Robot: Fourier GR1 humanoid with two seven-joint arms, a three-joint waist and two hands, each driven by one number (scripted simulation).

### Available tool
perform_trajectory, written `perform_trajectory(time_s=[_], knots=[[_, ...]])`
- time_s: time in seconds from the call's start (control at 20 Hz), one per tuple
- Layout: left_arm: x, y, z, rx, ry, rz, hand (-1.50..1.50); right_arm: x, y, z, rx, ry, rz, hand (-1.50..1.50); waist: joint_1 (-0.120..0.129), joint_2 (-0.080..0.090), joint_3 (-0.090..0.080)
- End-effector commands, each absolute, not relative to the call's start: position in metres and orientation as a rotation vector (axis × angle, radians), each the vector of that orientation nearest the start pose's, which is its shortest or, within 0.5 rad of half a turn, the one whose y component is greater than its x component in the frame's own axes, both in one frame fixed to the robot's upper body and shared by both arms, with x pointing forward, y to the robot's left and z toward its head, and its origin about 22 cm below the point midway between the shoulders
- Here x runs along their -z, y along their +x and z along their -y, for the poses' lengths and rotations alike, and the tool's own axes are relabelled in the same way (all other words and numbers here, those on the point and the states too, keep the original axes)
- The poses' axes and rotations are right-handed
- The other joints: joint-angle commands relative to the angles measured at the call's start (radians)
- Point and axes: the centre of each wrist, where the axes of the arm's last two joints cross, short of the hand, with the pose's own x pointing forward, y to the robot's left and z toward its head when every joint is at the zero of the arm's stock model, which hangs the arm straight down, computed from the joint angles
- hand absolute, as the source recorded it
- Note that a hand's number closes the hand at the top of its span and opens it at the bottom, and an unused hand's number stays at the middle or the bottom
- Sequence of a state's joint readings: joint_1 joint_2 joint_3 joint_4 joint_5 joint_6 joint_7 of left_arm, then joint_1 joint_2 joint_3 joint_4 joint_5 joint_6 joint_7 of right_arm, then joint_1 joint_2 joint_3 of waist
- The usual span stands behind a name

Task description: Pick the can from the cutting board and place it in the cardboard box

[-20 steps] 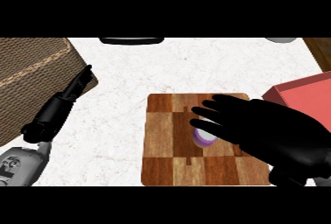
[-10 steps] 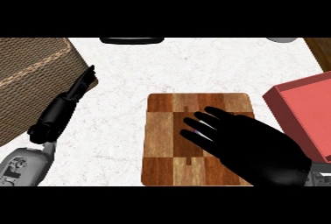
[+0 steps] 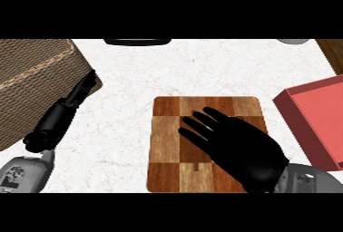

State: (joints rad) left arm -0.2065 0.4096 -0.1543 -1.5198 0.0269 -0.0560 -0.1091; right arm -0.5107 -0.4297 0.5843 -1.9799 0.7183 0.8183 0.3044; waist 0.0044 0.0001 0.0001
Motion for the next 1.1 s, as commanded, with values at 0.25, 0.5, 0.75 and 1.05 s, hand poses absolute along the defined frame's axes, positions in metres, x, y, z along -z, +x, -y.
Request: perform_trajectory(time_s=[0.25, 0.5, 0.75, 1.05], knots=[[-0.072, 0.285, -0.266, 0.542, 0.102, 1.742, 0.00, -0.134, 0.240, 0.131, -2.031, -0.637, 1.308, -1.50, -0.002, -0.001, 0.000], [-0.063, 0.292, -0.264, 0.528, 0.106, 1.744, 0.00, -0.127, 0.268, 0.134, -2.035, -0.571, 1.328, -1.50, -0.001, 0.000, 0.000], [-0.072, 0.293, -0.270, 0.523, 0.091, 1.756, 0.00, -0.116, 0.256, 0.113, -2.040, -0.547, 1.312, -1.50, -0.002, 0.000, 0.000], [-0.058, 0.281, -0.269, 0.537, 0.103, 1.754, 0.00, -0.102, 0.261, 0.118, -2.046, -0.651, 1.267, -1.50, -0.001, -0.001, 0.000]])
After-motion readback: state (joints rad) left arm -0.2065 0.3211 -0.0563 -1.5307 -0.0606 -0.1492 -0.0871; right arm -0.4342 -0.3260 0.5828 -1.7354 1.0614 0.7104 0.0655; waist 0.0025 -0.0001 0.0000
